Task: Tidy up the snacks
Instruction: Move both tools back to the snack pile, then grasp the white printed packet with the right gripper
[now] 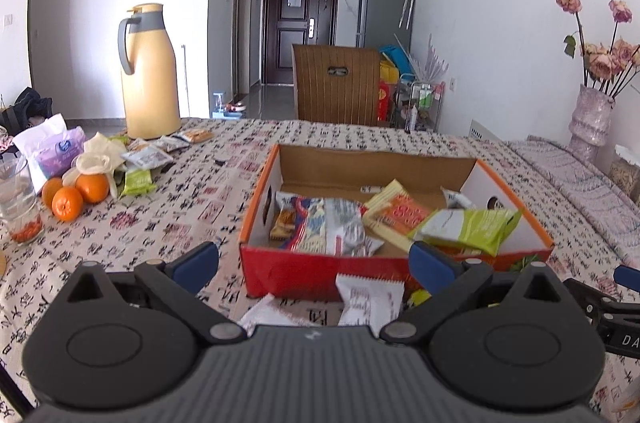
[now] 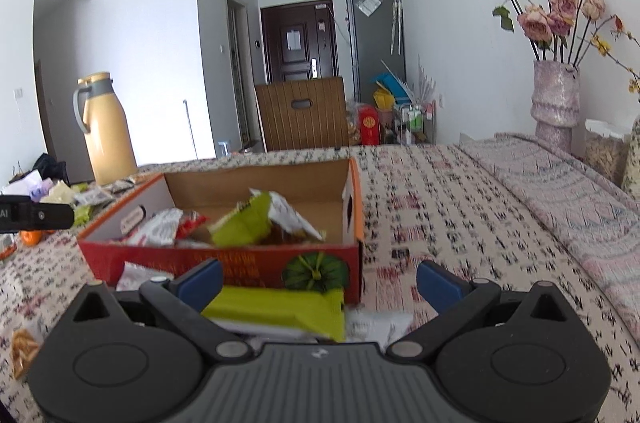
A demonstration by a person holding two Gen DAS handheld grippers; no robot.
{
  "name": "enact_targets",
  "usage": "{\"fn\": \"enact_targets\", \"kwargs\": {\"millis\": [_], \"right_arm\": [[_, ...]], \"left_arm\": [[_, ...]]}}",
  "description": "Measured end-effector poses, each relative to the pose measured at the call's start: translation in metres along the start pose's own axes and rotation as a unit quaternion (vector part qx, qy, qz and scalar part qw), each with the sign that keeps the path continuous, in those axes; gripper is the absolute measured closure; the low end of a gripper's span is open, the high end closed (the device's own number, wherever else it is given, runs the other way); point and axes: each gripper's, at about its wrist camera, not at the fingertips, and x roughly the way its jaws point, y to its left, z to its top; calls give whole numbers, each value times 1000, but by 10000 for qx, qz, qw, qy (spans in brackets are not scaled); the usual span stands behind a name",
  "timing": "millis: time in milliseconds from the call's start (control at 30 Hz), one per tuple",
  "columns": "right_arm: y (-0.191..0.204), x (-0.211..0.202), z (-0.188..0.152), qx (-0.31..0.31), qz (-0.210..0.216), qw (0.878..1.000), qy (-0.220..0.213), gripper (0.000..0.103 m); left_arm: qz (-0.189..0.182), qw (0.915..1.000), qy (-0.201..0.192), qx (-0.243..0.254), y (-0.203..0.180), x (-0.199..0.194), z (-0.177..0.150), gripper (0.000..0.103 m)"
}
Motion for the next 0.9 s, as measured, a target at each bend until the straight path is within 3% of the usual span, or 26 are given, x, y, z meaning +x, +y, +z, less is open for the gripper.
{"fn": "enact_targets", "kwargs": {"millis": [567,633,800,900], "right_arm": [[-12,38,-38,2,-506,9937,1002,0],[-13,43,-40,25,-565,9926,1076,4],[-15,48,-41,89,-621,9912,1162,33],[-14,48,-42,21,-593,9916,1145,43]], "left_arm": [[72,9989,463,62,8,10,-24,0],[76,9988,486,66,8,11,-25,0],[59,9986,523,83,7,13,-26,0],[44,9985,539,93,5,13,-27,0]]}}
